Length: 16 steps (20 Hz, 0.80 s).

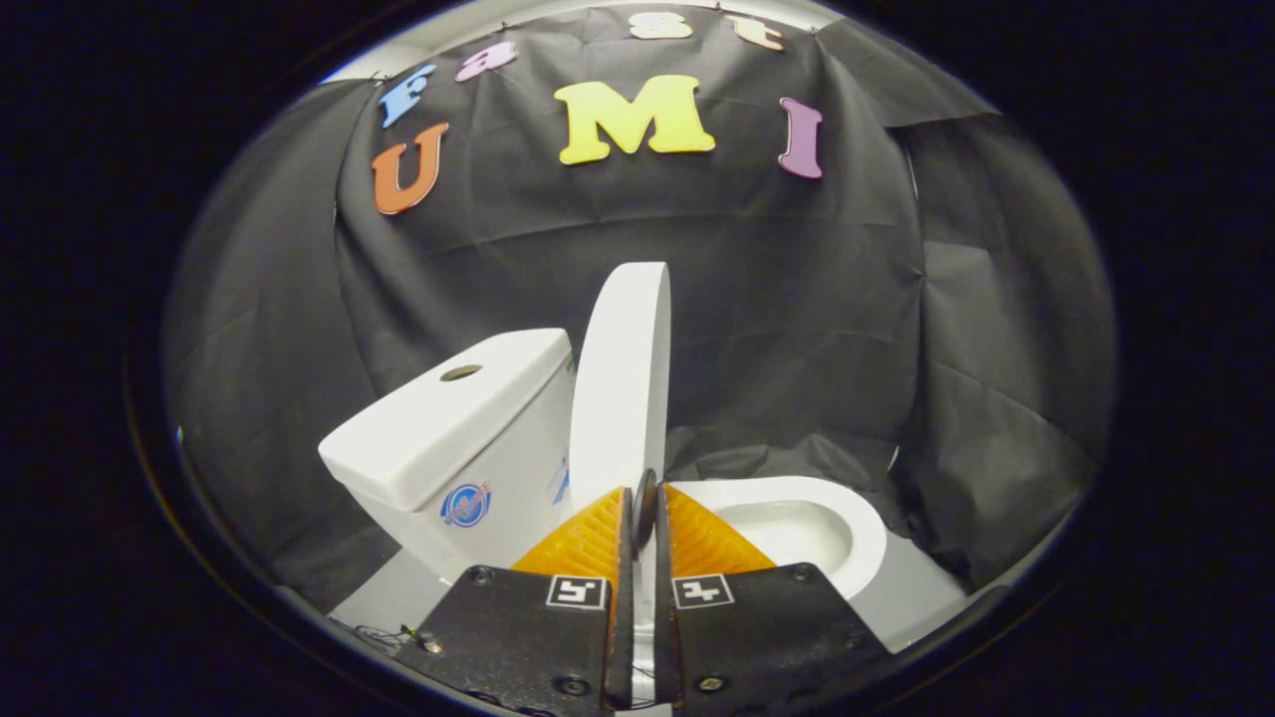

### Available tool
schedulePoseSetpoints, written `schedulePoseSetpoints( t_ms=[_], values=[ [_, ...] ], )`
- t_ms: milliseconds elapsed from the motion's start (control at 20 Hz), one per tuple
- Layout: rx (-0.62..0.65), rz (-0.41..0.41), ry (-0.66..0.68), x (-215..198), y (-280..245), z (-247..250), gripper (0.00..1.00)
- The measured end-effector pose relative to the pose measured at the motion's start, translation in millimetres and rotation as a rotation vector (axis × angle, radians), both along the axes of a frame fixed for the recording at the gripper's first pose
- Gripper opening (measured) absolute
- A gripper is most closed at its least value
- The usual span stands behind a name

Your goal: Open the toilet lid.

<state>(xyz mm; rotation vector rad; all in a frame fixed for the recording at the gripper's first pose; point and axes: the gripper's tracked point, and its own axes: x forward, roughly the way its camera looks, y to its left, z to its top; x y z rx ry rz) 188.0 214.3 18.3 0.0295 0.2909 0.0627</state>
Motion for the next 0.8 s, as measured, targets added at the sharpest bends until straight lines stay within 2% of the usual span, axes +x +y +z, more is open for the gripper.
schedulePoseSetpoints(
  t_ms=[800],
  values=[
    [-0.143,0.065,-0.011,-1.0,57.8,-0.9,0.12]
  ],
)
